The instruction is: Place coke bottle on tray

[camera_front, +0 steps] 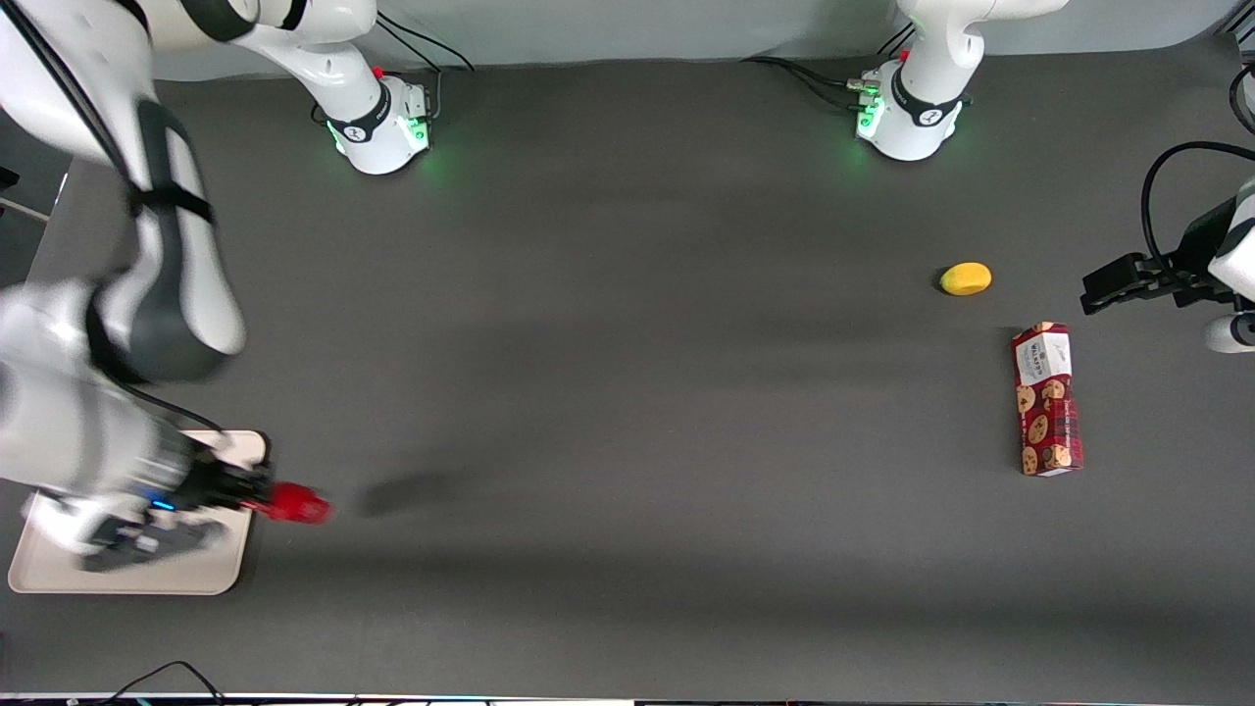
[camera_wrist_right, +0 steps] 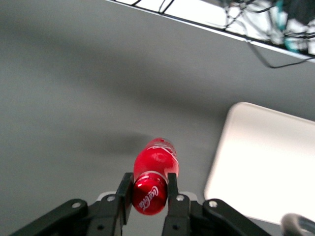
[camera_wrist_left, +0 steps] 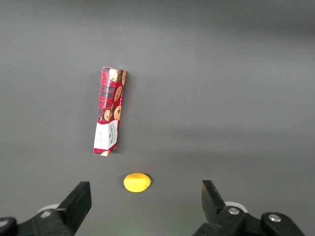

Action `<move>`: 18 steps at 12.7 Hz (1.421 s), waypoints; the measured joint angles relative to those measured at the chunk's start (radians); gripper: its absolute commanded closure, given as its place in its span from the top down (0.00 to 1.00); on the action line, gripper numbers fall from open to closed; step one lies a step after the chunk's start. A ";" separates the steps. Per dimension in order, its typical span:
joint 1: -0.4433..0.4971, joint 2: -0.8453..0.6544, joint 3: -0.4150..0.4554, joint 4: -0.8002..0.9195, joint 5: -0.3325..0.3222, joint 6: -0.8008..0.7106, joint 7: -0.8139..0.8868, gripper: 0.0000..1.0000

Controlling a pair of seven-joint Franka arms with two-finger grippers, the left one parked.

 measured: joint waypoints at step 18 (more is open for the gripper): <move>-0.238 0.170 -0.422 -0.090 0.252 0.256 -1.166 0.00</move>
